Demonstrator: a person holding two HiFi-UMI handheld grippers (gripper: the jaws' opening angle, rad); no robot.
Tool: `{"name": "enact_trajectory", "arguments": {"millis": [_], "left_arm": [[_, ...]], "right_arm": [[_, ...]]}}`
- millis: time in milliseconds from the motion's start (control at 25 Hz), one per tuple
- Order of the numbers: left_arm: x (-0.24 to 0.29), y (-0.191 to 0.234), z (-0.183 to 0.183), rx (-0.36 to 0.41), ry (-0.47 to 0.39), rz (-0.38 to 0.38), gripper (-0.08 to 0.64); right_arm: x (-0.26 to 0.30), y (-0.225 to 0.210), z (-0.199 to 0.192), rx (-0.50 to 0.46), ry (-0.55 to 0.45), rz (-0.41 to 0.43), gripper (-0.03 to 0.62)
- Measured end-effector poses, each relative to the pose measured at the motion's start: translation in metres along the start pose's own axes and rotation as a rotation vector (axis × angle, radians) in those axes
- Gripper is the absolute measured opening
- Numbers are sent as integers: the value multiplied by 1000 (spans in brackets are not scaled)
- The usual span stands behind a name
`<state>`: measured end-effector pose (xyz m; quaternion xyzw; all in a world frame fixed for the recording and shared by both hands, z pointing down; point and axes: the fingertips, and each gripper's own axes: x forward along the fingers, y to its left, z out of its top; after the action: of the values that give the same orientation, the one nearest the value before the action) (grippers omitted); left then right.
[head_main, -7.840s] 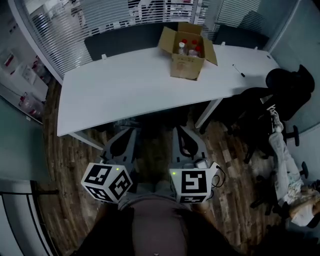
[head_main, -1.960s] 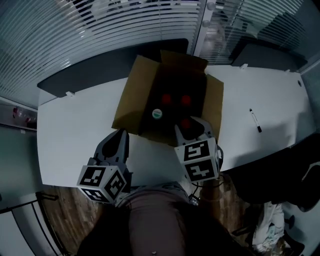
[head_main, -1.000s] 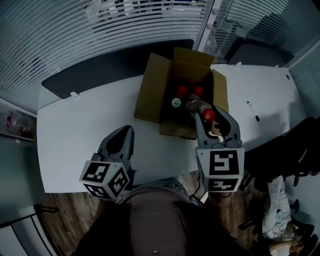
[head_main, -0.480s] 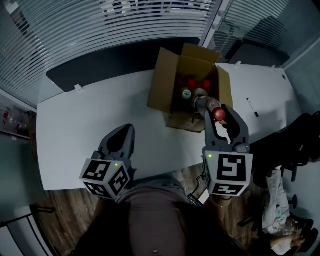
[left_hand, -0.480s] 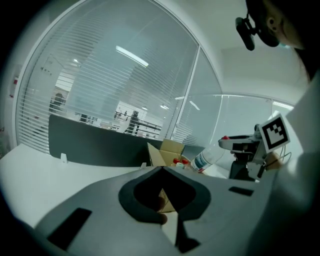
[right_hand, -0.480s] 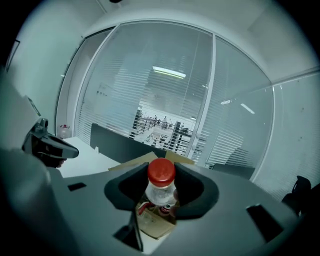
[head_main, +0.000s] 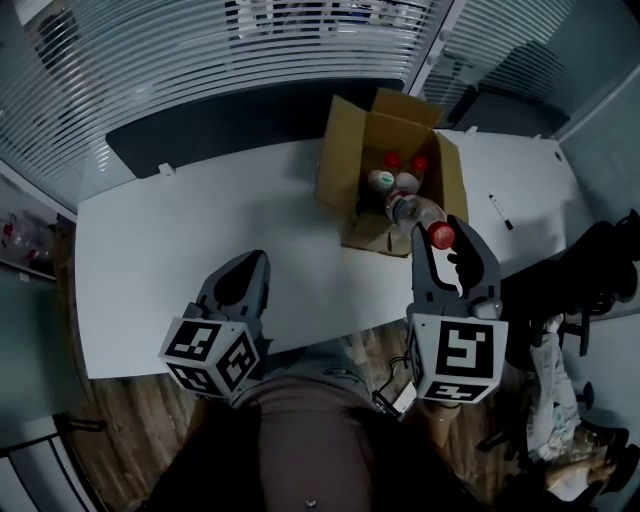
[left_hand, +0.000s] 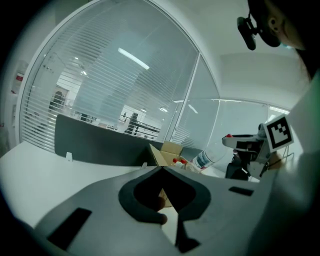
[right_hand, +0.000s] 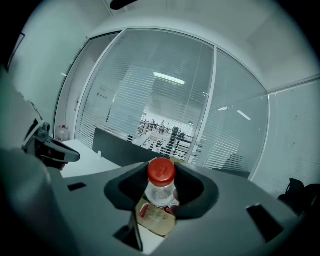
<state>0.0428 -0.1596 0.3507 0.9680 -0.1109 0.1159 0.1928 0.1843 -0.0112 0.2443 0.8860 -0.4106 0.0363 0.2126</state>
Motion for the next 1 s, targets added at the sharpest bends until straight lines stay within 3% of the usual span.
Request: {"name": "enact_trajectory", "arguments": {"millis": [480, 1000], "left_arm": [[-48, 22, -11, 4, 5, 10, 9], [-94, 60, -15, -26, -30, 118, 9]], "right_arm": [[-28, 45, 1, 3, 2, 11, 173], [-13, 116, 8, -29, -1, 171, 173]]}}
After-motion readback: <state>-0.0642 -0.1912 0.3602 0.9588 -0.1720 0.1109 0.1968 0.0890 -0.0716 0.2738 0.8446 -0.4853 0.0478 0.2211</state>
